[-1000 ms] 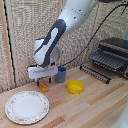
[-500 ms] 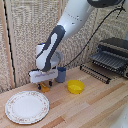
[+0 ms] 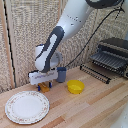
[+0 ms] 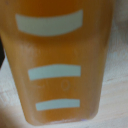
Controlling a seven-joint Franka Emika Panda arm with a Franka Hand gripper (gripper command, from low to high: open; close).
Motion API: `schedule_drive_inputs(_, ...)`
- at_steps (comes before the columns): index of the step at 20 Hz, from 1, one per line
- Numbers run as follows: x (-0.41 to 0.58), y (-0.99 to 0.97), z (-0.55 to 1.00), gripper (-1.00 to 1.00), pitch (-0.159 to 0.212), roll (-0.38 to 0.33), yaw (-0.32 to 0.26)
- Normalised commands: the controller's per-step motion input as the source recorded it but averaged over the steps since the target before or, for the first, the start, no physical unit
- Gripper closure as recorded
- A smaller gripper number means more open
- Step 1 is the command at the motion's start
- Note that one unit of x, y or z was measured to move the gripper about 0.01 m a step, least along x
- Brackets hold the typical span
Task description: Kindly employ your clamp to softly take hold of the bread. Delicately rest it on the oven pan, verifying that it is even on the surface. Using your clamp and attentiveness, smoothly glide the pan into the oven and along the appropriate brackets, securing it in position.
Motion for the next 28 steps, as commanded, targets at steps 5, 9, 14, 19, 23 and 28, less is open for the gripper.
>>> schedule_drive_inputs(5, 0.085, 0.04, 0.0, 1.0, -0.036, 0.0, 0.036)
schedule_drive_inputs(9, 0.039, 0.01, 0.09, 1.0, -0.03, 0.008, -0.06)
schedule_drive_inputs(14, 0.029, 0.16, 0.56, 1.0, -0.028, 0.043, -0.257)
schedule_drive_inputs(19, 0.016, 0.03, 0.96, 1.0, 0.01, 0.001, -0.24)
schedule_drive_inputs(23, 0.044, 0.0, 0.98, 1.0, 0.035, 0.0, -0.242)
schedule_drive_inputs(28, 0.066, -0.06, 0.87, 1.0, 0.061, 0.0, -0.306)
